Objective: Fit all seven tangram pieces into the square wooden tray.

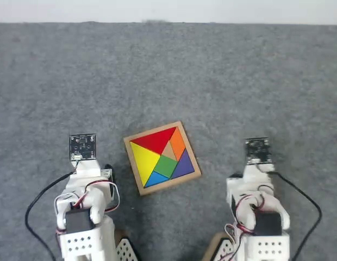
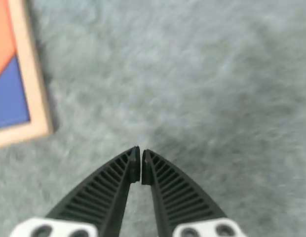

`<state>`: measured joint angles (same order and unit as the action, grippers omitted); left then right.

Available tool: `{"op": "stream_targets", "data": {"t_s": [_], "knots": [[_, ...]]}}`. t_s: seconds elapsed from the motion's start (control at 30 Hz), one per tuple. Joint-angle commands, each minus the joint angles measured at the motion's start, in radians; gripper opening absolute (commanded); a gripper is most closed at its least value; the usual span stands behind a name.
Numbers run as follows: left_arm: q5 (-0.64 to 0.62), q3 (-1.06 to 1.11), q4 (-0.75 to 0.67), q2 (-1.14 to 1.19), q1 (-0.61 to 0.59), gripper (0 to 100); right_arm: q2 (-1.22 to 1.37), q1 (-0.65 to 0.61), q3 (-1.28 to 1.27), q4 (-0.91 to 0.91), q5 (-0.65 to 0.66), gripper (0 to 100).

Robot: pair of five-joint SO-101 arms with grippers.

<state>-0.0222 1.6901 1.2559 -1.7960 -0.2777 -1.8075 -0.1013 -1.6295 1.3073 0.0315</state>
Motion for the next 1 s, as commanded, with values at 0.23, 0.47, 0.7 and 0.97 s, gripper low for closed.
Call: {"op": "stream_targets", "data": {"t_s": [0.23, 0.47, 0.7, 0.97], "knots": [[0.005, -0.005, 0.002, -0.014, -0.006, 11, -0.007, 0.134, -0.054, -0.156, 0.017, 0.6], [0.005, -0.005, 0.002, -0.014, -0.006, 11, -0.007, 0.12, -0.054, -0.111, 0.017, 0.6], [0.005, -0.005, 0.002, -0.014, -0.006, 11, -0.005, 0.125, -0.054, -0.111, 0.017, 0.6], [0.005, -0.005, 0.002, -0.014, -0.006, 11, -0.005, 0.125, -0.054, -0.111, 0.017, 0.6]]}}
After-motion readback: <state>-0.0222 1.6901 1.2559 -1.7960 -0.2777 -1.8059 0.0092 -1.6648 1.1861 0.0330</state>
